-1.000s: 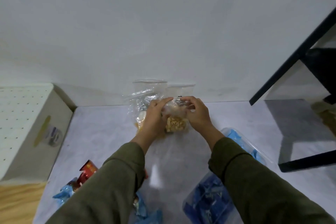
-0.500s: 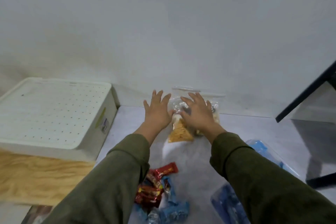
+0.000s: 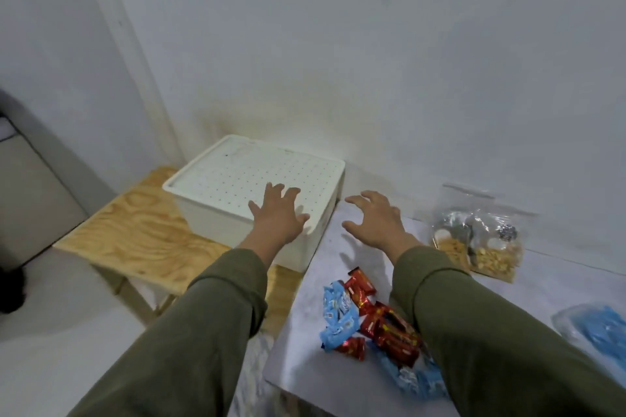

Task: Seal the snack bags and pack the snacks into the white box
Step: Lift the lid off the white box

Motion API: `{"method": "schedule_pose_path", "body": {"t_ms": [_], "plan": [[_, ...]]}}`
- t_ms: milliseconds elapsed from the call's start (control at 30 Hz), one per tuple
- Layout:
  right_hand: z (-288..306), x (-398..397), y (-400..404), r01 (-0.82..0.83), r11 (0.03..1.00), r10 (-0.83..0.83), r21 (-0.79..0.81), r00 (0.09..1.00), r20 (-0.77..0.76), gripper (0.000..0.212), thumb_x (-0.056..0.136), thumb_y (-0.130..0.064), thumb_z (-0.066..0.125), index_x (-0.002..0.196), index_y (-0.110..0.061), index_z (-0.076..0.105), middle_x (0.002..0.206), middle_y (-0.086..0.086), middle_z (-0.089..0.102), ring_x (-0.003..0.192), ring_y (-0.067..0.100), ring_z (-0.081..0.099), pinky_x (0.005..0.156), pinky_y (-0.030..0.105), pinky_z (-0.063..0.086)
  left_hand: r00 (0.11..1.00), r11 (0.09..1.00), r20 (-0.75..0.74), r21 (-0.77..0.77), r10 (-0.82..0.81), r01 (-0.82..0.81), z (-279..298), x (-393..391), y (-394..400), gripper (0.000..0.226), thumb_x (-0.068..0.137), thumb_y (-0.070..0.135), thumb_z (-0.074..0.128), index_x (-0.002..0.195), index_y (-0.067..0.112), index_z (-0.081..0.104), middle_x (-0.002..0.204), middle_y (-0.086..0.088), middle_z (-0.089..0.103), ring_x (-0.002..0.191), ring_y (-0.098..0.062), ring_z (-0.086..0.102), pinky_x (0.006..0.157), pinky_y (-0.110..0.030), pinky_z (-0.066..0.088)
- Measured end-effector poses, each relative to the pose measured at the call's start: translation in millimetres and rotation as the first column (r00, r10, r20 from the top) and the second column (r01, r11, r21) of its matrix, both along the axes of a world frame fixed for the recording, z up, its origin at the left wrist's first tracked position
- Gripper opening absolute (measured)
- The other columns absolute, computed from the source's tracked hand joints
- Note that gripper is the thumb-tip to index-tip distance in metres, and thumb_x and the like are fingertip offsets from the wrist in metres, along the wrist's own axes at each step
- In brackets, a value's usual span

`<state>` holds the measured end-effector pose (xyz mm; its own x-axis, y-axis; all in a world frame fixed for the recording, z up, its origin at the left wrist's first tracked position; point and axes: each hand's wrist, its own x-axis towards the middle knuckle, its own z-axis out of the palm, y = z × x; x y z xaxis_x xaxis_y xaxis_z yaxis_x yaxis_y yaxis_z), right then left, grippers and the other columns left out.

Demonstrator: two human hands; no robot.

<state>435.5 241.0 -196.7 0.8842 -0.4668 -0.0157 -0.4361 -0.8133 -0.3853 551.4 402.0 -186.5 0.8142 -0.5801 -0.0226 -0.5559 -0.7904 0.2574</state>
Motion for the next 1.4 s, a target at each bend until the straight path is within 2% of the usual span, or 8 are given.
{"method": "schedule_pose_path", "body": {"t_ms": [333,600,867,1100,1167,1233,1300,1400], "plan": [[-28.0,50.6,44.0,-0.077,0.989,0.083,0.125,0.995,-0.048,0.053,0.089,-0.052,0.050,0.138,-0.033,0.039,0.154,0.004,0.021,0.141,0.023,0.018,0.111,0.044,0.018,0.964,0.981,-0.189,-0.010,0.188,-0.194,-42.8,24.6,53.2,0.060,0.092,0.052,0.043,0.145,0.034,0.022,0.157,-0.005,-0.004,0.145,-0.022,-0.011,0.114,-0.059,0.010],[-44.2,81.8,22.2,-0.046,0.973,0.064,0.227,0.996,-0.068,0.056,0.091,-0.051,0.046,0.142,-0.031,0.034,0.153,0.012,0.017,0.139,0.031,0.019,0.111,0.045,0.022,0.856,0.901,-0.375,-0.107,0.356,-0.421,-54.8,34.8,33.4,0.056,0.095,0.056,0.031,0.146,0.037,0.019,0.152,-0.021,-0.024,0.142,-0.038,-0.018,0.112,-0.059,0.005],[-51.5,101.1,16.2,-0.001,0.959,0.020,0.282,0.998,-0.067,0.051,0.094,-0.030,0.036,0.144,-0.018,0.030,0.140,0.020,0.035,0.127,0.032,0.035,0.104,0.040,0.035,0.818,0.840,-0.411,-0.190,0.402,-0.508,-61.6,46.0,18.0,0.055,0.094,0.044,0.039,0.145,0.031,0.022,0.154,-0.026,-0.005,0.144,-0.037,-0.009,0.113,-0.057,0.019],[-28.6,106.1,24.4,0.088,0.945,-0.087,0.315,0.996,-0.016,0.016,0.085,-0.016,0.036,0.094,-0.009,0.047,0.113,0.019,0.050,0.095,0.031,0.049,0.082,0.036,0.044,0.805,0.751,-0.427,-0.340,0.413,-0.566,-40.5,42.9,13.2,0.054,0.088,0.036,0.047,0.140,0.027,0.034,0.154,-0.023,0.010,0.145,-0.034,0.003,0.114,-0.046,0.025],[-22.6,108.2,25.3,0.099,0.913,-0.129,0.395,0.990,0.052,0.024,0.085,-0.012,0.039,0.103,-0.002,0.052,0.120,0.019,0.049,0.092,0.027,0.048,0.076,0.029,0.040,0.798,0.703,-0.435,-0.401,0.418,-0.587,-31.8,41.4,12.7,0.053,0.086,0.033,0.050,0.137,0.026,0.038,0.152,-0.019,0.019,0.141,-0.032,0.019,0.104,-0.035,0.032],[-14.1,108.8,27.0,0.069,0.861,-0.150,0.503,0.981,0.122,0.045,0.088,-0.011,0.043,0.132,-0.006,0.048,0.139,0.014,0.039,0.109,0.027,0.049,0.087,0.026,0.040,0.773,0.636,-0.460,-0.450,0.436,-0.627,-23.0,41.7,14.7,0.053,0.084,0.029,0.055,0.135,0.024,0.042,0.145,-0.014,0.032,0.132,-0.031,0.033,0.092,-0.031,0.034],[-4.9,106.2,29.4,0.015,0.817,-0.151,0.577,0.971,0.188,0.053,0.089,-0.010,0.046,0.142,-0.012,0.038,0.145,0.009,0.029,0.123,0.025,0.044,0.092,0.020,0.034,0.753,0.575,-0.468,-0.488,0.463,-0.656,-16.2,45.2,19.0,0.053,0.084,0.032,0.060,0.133,0.021,0.045,0.141,-0.010,0.042,0.132,-0.030,0.034,0.098,-0.035,0.035],[1.1,103.6,34.9,-0.050,0.789,-0.139,0.612,0.956,0.257,0.055,0.087,-0.008,0.050,0.141,-0.014,0.040,0.146,0.007,0.032,0.126,0.023,0.044,0.092,0.018,0.033,0.728,0.519,-0.478,-0.510,0.492,-0.686,-8.4,46.8,25.2,0.057,0.084,0.036,0.064,0.134,0.016,0.045,0.141,-0.006,0.044,0.136,-0.029,0.028,0.106,-0.038,0.032]]}}
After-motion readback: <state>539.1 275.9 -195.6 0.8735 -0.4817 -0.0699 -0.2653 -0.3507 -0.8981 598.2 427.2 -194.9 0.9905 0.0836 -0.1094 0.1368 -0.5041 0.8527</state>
